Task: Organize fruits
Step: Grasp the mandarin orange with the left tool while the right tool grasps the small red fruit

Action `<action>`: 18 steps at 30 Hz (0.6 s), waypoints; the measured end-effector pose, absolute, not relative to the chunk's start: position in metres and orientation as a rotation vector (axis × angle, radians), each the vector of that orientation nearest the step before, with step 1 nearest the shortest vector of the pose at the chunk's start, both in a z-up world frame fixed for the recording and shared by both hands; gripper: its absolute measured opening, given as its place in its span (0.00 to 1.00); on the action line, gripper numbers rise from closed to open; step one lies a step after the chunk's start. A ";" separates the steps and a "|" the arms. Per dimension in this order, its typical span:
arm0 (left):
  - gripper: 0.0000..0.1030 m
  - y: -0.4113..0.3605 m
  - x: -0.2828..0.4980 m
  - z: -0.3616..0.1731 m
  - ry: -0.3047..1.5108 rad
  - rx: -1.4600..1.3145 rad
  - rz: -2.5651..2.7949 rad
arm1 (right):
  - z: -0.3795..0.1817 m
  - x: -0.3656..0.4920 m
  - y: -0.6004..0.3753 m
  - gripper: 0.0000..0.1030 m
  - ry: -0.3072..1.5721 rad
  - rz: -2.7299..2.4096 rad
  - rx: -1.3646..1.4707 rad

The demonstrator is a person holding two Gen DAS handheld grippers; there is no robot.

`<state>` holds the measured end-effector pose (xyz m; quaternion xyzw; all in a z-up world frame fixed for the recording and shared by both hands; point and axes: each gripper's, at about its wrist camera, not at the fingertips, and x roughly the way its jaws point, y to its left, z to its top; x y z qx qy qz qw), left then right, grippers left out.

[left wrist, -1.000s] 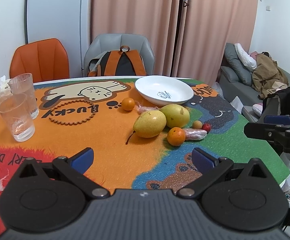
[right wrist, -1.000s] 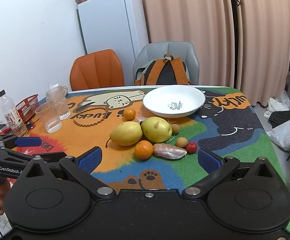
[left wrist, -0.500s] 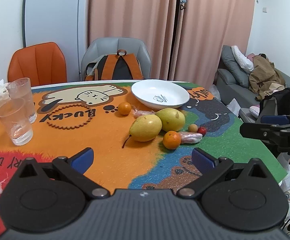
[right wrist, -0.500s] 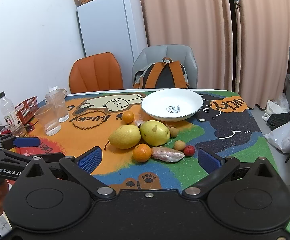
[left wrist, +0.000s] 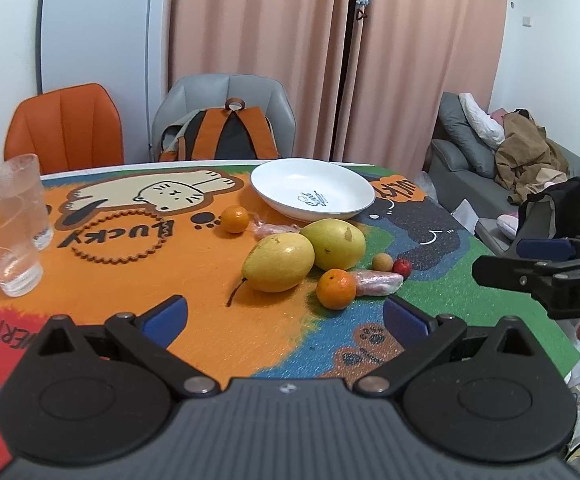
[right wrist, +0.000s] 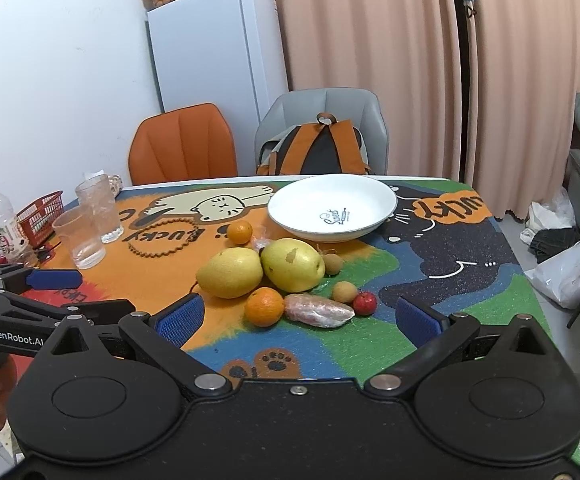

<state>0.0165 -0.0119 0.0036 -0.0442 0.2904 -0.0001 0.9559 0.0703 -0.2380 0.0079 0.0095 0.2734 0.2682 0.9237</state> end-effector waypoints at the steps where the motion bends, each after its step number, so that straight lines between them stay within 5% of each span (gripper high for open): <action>1: 1.00 -0.012 0.020 0.001 0.591 -0.092 -0.003 | 0.005 0.074 -0.239 1.00 0.566 0.554 0.026; 11: 0.91 -0.013 0.049 -0.023 0.608 -0.138 -0.039 | -0.021 0.101 -0.244 0.99 0.591 0.568 0.051; 18: 0.75 -0.021 0.071 -0.033 0.619 -0.160 -0.072 | -0.036 0.121 -0.244 0.84 0.614 0.576 0.052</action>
